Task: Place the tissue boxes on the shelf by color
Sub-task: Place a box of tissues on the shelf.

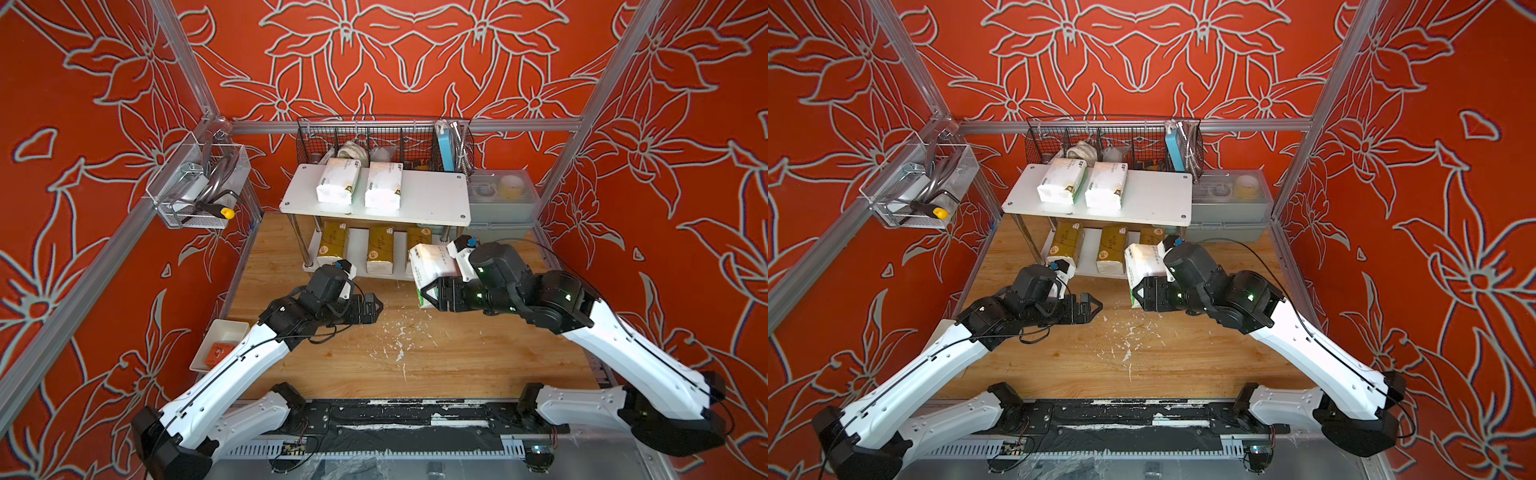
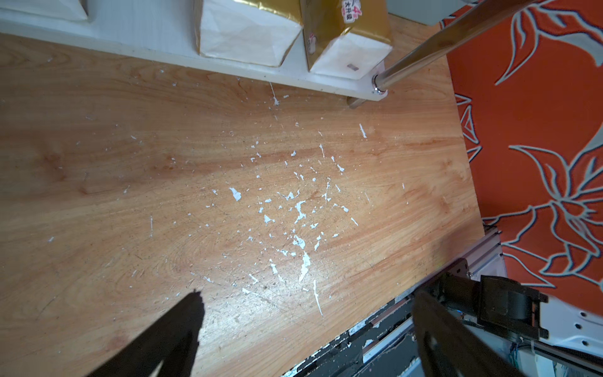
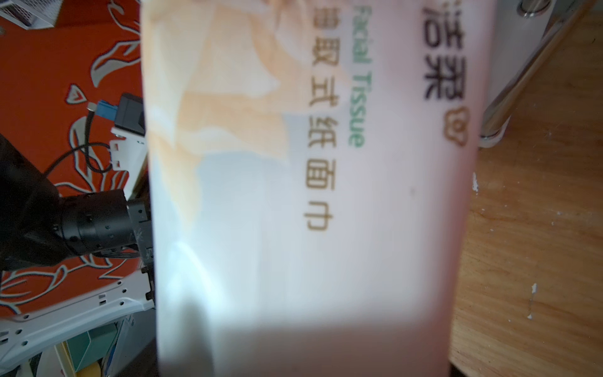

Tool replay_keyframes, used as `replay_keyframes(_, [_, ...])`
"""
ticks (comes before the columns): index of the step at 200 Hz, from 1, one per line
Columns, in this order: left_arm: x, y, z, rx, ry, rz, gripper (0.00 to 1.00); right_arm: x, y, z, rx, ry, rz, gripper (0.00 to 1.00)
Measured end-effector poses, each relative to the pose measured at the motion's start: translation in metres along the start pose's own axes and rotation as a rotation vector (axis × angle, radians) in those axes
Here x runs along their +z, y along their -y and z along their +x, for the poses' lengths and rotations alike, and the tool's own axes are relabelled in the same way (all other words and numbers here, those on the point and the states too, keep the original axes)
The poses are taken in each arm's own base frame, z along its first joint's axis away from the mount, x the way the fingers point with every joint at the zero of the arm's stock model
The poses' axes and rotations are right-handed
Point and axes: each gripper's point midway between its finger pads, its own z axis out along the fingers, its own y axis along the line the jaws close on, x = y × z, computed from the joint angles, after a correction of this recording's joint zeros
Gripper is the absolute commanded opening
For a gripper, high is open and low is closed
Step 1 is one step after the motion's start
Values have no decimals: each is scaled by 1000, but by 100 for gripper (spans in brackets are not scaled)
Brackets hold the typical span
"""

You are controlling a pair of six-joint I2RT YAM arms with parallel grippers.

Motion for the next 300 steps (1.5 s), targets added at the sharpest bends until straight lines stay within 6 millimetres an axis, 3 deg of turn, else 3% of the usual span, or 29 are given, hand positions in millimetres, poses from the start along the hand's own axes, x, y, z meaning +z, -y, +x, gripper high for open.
replay_keyframes(54, [2,1,-11,20,18,-24,99,-16,-16,-67,-26,147,42,75])
replay_keyframes(86, [0,0,-15,32,36,-38,99,-17,-8,-103,-4,209,101,75])
replay_keyframes(180, [-4,-2,-22,52,66,-62,99,4,16,-177,-7,330,295,78])
replay_keyframes(234, [-5,-4,-22,59,69,-70,99,26,37,-205,-7,358,393,79])
replay_keyframes(300, [-8,-4,-22,59,74,-73,99,60,61,-210,-5,310,457,80])
